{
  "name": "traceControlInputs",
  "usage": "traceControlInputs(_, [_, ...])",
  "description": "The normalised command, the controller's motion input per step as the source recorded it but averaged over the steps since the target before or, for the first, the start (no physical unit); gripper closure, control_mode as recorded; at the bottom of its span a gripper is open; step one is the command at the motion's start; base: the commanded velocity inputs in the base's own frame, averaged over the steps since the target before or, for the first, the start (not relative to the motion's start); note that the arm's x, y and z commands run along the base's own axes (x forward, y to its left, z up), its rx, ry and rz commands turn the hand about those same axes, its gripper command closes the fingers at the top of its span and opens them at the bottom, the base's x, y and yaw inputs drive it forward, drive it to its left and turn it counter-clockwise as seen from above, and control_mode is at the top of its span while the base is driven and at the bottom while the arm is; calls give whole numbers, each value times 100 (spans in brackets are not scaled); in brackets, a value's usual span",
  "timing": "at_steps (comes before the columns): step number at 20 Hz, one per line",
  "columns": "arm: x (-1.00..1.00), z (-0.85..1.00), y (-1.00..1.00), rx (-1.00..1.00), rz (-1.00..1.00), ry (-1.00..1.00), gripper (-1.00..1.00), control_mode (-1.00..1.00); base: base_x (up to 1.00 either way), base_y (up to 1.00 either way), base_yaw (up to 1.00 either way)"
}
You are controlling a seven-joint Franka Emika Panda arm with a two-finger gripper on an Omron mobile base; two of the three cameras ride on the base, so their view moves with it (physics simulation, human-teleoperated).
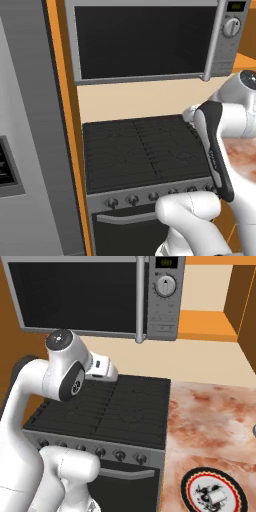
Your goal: Pick the marshmallow from the counter and place it in the microwave. Then turn on the microwave.
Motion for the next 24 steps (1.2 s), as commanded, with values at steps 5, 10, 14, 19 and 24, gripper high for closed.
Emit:
traceControlInputs(5, [0, 20, -10, -5, 0, -10, -100, -100, 0, 0, 0])
traceControlInputs(10, [0, 24, -6, -2, 0, -8, -100, -100, 0, 0, 0])
traceControlInputs(14, [0, 31, -4, 0, 0, -3, -100, -100, 0, 0, 0])
traceControlInputs(19, [0, 35, 0, 0, 0, 0, -100, -100, 0, 0, 0])
traceControlInputs(24, [2, 29, -7, 0, 0, -1, -100, -100, 0, 0, 0])
